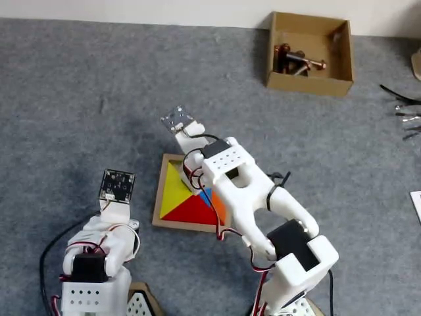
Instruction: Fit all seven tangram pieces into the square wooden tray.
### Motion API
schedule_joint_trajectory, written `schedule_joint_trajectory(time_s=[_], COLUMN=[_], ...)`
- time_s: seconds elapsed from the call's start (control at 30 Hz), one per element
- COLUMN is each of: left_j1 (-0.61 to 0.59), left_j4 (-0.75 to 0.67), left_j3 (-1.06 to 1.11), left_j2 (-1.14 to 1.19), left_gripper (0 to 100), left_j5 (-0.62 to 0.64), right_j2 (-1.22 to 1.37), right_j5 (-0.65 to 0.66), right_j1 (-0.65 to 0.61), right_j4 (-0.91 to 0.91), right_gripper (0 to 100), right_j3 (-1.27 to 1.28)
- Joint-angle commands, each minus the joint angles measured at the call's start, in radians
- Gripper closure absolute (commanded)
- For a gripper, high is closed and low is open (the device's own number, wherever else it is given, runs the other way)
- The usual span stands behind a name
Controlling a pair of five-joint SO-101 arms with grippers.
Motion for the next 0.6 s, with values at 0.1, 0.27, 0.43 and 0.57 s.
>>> schedule_joint_trajectory(time_s=[0.1,0.27,0.43,0.57], left_j1=[-0.008,-0.008,-0.008,-0.008], left_j4=[0.005,0.005,0.005,0.005], left_j3=[0.019,0.019,0.019,0.019], left_j2=[-0.005,-0.005,-0.005,-0.005], left_gripper=[99,99,99,99], left_j5=[-0.005,-0.005,-0.005,-0.005], right_j2=[-0.007,-0.007,-0.012,-0.012], right_j5=[-0.005,-0.005,-0.002,-0.002], right_j1=[-0.007,-0.007,-0.012,-0.010], right_j4=[0.033,0.031,0.031,0.031], right_gripper=[91.1,83.9,83.5,82.4], right_j3=[0.002,0.002,0.001,-0.001])
